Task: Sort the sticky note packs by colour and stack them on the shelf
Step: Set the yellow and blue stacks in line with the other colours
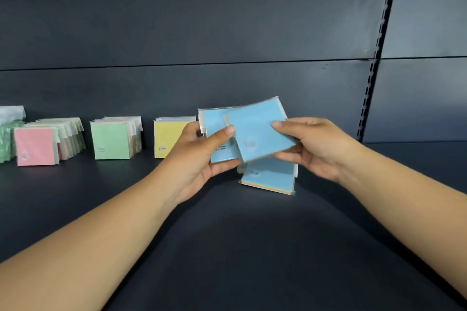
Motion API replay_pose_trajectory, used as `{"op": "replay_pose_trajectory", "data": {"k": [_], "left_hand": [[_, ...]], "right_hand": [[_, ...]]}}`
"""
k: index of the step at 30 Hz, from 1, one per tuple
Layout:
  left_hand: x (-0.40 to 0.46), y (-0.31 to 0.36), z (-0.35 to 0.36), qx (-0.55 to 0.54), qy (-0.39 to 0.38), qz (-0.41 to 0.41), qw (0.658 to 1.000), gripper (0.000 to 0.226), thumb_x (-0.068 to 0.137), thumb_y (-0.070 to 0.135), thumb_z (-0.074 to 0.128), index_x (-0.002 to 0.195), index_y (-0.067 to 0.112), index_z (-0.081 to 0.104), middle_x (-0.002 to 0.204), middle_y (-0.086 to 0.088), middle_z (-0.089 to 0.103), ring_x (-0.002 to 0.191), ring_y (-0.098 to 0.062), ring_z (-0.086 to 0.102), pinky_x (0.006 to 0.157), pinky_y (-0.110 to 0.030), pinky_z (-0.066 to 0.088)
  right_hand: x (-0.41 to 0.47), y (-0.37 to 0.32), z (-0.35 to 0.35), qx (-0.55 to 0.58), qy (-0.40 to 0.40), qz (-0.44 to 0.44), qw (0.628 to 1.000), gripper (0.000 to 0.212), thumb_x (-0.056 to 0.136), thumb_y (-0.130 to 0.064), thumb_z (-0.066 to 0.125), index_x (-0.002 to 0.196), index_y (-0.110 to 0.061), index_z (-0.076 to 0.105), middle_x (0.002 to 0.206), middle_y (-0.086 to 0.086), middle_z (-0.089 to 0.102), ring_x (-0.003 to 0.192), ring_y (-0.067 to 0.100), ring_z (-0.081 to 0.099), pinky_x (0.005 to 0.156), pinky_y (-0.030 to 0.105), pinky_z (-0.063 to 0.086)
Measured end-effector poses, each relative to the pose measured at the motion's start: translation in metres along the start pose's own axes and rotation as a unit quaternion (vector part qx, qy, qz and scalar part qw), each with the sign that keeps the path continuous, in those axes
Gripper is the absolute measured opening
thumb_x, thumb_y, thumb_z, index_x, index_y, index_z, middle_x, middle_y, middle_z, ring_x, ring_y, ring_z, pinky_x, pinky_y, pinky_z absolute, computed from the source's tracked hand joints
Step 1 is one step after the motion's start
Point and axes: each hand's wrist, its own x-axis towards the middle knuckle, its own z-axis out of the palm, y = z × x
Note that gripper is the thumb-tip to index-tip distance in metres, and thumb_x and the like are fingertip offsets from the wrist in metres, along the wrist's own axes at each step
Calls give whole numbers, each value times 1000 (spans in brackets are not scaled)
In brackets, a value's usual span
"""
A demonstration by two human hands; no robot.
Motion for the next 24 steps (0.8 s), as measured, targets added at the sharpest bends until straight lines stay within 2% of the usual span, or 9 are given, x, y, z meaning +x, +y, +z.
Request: {"op": "replay_pose_trajectory", "data": {"k": [3, 5, 7, 10, 12, 16, 21, 23, 24], "left_hand": [[-3, -2, 4, -27, -5, 12, 1000, 19, 83, 6, 62, 95, 16, 52, 92, 0, 71, 80, -15, 71, 64, -32, 60], [-3, -5, 6, -25, 1, 16, 1000, 23, 83, 2, 62, 97, 16, 50, 95, -1, 69, 84, -18, 70, 66, -33, 60], [-3, -8, 7, -20, 5, 16, 1000, 24, 83, 0, 61, 96, 16, 49, 97, -3, 67, 87, -20, 68, 66, -33, 60], [-1, -8, 6, -19, 0, 20, 1000, 25, 85, -3, 58, 97, 17, 48, 101, -5, 66, 92, -23, 67, 67, -34, 60], [-2, -7, 6, -25, -8, 15, 1000, 26, 86, -6, 54, 98, 17, 48, 103, -6, 66, 93, -24, 67, 69, -35, 60], [-3, -7, 6, -30, -18, -14, 999, 24, 86, -7, 52, 98, 14, 49, 101, -7, 66, 87, -23, 68, 67, -35, 60], [-2, -10, 6, -4, -22, -26, 999, 27, 87, -8, 50, 100, 15, 50, 104, -6, 65, 88, -23, 67, 64, -35, 60], [-2, -10, 4, -3, -27, -37, 999, 32, 85, -12, 49, 102, 15, 49, 108, -7, 64, 92, -26, 66, 66, -39, 60], [-2, -10, 3, -2, -32, -44, 999, 34, 85, -13, 49, 103, 15, 49, 110, -8, 64, 94, -27, 66, 67, -40, 59]], "right_hand": [[0, 9, 15, 71, 25, -41, 996, 12, 86, -11, 62, 75, -8, 62, 58, -2, 70, 51, 8, 67, 51, 19, 55], [0, 17, 23, 36, 26, -77, 996, 14, 87, -13, 63, 73, -8, 64, 62, -2, 69, 54, 7, 66, 55, 18, 56], [-1, 22, 26, -45, 45, -116, 991, 16, 86, -19, 64, 73, -9, 66, 67, 0, 67, 57, 9, 62, 55, 16, 54], [0, 24, 26, -104, 71, -151, 981, 15, 85, -24, 66, 73, -13, 67, 72, -1, 66, 62, 11, 60, 61, 18, 52], [1, 24, 25, -107, 74, -143, 981, 12, 83, -23, 67, 75, -15, 63, 75, -1, 65, 68, 13, 61, 69, 24, 54], [3, 26, 24, -97, 54, -106, 988, 16, 81, -21, 70, 79, -14, 56, 81, 1, 63, 75, 16, 64, 75, 31, 57], [5, 27, 19, -101, 51, -80, 990, 35, 76, -19, 75, 93, -13, 45, 83, 1, 56, 77, 17, 62, 75, 36, 57], [5, 24, 16, -116, 43, -74, 990, 45, 75, -18, 75, 104, -18, 40, 83, -1, 53, 72, 14, 59, 70, 33, 54], [4, 24, 15, -141, 32, -77, 987, 43, 76, -19, 74, 104, -21, 41, 84, 0, 54, 73, 13, 59, 67, 30, 52]]}}
